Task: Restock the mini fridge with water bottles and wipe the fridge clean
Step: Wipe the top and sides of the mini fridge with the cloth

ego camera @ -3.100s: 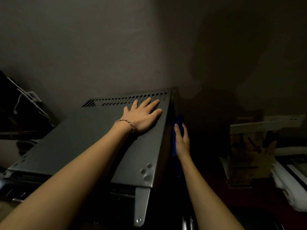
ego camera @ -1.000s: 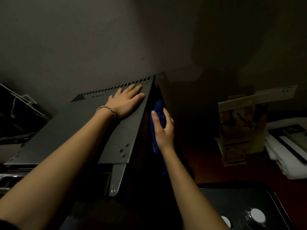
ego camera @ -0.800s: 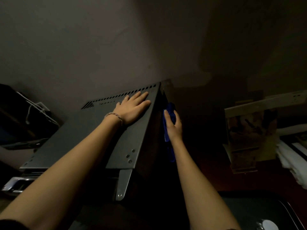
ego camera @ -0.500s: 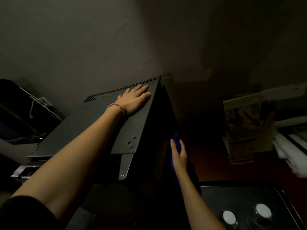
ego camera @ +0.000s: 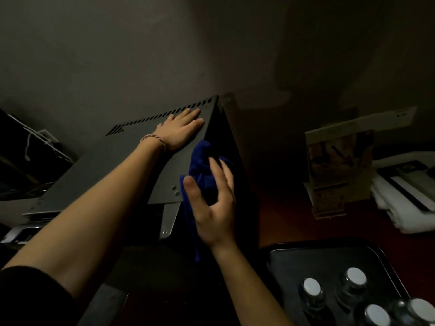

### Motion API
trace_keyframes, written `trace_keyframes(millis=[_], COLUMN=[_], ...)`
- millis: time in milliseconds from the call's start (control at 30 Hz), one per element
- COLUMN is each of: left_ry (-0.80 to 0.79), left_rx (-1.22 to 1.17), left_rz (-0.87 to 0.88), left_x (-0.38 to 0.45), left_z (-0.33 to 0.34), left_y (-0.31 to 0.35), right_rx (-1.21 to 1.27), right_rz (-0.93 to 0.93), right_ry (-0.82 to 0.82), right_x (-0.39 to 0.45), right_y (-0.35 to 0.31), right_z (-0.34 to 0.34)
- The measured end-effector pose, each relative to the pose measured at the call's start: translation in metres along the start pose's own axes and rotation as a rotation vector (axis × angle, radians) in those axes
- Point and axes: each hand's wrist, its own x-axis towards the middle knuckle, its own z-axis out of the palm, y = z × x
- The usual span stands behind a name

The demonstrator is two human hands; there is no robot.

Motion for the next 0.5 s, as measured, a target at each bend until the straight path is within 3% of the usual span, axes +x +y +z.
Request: trace_keyframes(millis=[200,500], left_ry=[0.016,0.038], left_rx=[0.006,-0.026], left_rz=[-0.004,-0.012], left_x=[0.008,0.007], left_z=[0.004,0.004], left_y=[-0.006,-0.005], right_rx=[0.029,0.001], right_rz=[0.046,0.413], right_ry=[0.012,0.038], right_x=[0.087,0.179], right_y=[0.030,0.112], right_z=[-0.003,-0.024])
